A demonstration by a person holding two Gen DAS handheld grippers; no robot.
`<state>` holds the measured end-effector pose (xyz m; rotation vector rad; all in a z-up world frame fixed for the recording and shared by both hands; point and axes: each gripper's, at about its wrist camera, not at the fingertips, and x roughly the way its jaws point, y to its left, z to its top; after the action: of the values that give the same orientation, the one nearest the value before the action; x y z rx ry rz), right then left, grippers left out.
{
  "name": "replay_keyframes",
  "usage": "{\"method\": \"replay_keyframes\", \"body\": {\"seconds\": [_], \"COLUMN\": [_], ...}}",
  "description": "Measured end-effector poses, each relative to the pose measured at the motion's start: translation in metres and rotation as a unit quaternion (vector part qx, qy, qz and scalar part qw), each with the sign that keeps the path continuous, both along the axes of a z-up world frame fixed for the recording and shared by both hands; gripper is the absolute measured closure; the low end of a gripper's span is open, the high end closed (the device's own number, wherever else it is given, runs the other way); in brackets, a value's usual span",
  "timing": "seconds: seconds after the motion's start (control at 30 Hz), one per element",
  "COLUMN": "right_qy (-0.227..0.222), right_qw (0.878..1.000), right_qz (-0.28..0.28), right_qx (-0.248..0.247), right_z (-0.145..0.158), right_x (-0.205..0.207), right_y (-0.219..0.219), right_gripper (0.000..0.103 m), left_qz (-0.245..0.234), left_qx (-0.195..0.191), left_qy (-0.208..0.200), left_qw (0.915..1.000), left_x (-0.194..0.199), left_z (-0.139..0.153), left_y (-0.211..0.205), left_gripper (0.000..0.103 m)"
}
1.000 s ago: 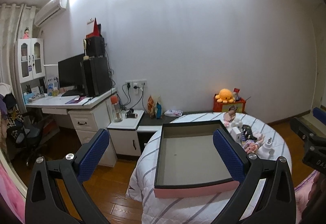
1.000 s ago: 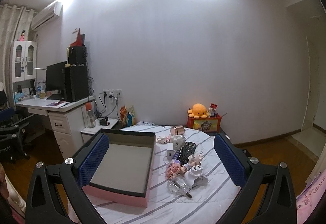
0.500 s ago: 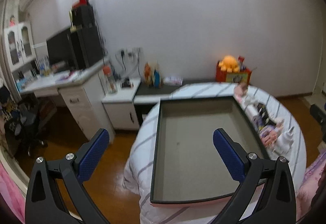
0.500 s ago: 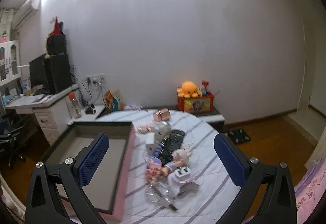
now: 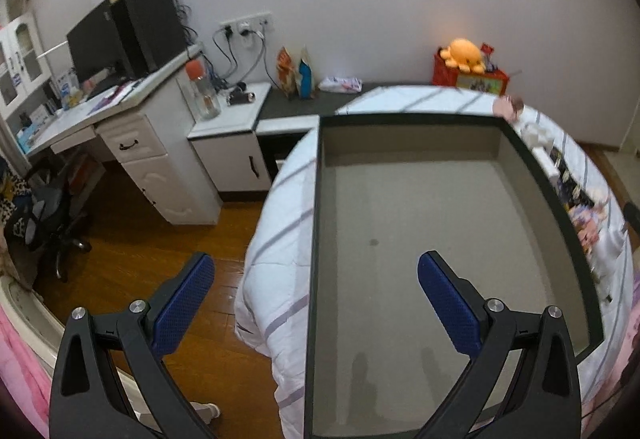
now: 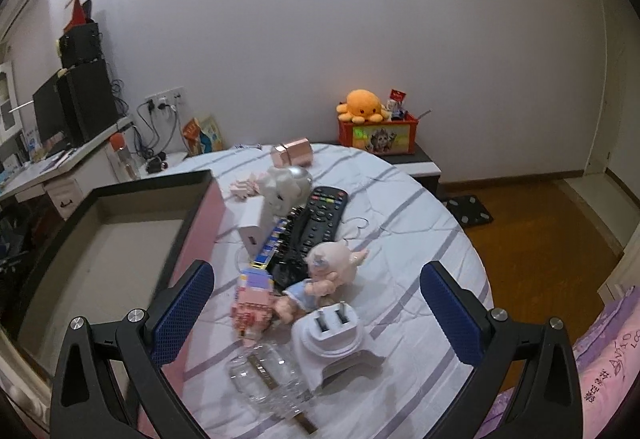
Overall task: Organize rigid objects
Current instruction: 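Hold the left tool still over the tray while the right tool approaches the items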
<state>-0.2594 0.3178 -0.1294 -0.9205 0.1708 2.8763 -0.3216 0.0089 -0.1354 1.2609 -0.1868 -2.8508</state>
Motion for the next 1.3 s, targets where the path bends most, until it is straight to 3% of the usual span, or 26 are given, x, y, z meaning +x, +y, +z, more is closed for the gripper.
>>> {"method": "replay_keyframes", "body": {"seconds": [0.23,0.37,0.53,0.57,0.7,0.77,1.3], "right_qy": [-0.038,-0.054,-0.059,-0.058,-0.062,-0.070,-0.085], "right_qw": [0.999,0.998,0.997,0.997,0.996,0.996,0.993], "right_qz": [-0.006,0.004,0.026,0.028,0.033,0.033,0.045], "right_qx": [-0.018,-0.029,-0.042,-0.047,-0.056,-0.050,-0.066], "right_z": [-0.023,-0.033,-0.036,-0.036,-0.041,-0.043,-0.055], "right_x": [-0.012,-0.014,-0.014,-0.014,-0.015,-0.018,-0.009], "right_y": [0.018,0.021,0.018,0.018,0.020,0.019,0.022], "right_gripper": [0.000,0.000,0.008,0.010,0.032,0.037,0.044], "left_qz": [-0.015,-0.005,-0.014,-0.016,-0.015,-0.013,-0.012], "left_qx": [-0.003,0.007,0.019,0.018,0.011,0.013,0.016], "left_qy": [-0.048,-0.055,-0.075,-0.079,-0.081,-0.080,-0.080], "left_qw": [0.9987,0.9984,0.9969,0.9966,0.9966,0.9966,0.9966], "left_x": [-0.012,-0.014,-0.017,-0.017,-0.014,-0.015,-0.012], "left_z": [-0.022,-0.027,-0.035,-0.037,-0.041,-0.040,-0.038], "left_y": [0.001,-0.004,-0.001,-0.001,0.000,-0.001,-0.004], "left_gripper": [0.031,0.037,0.068,0.069,0.074,0.075,0.075]}}
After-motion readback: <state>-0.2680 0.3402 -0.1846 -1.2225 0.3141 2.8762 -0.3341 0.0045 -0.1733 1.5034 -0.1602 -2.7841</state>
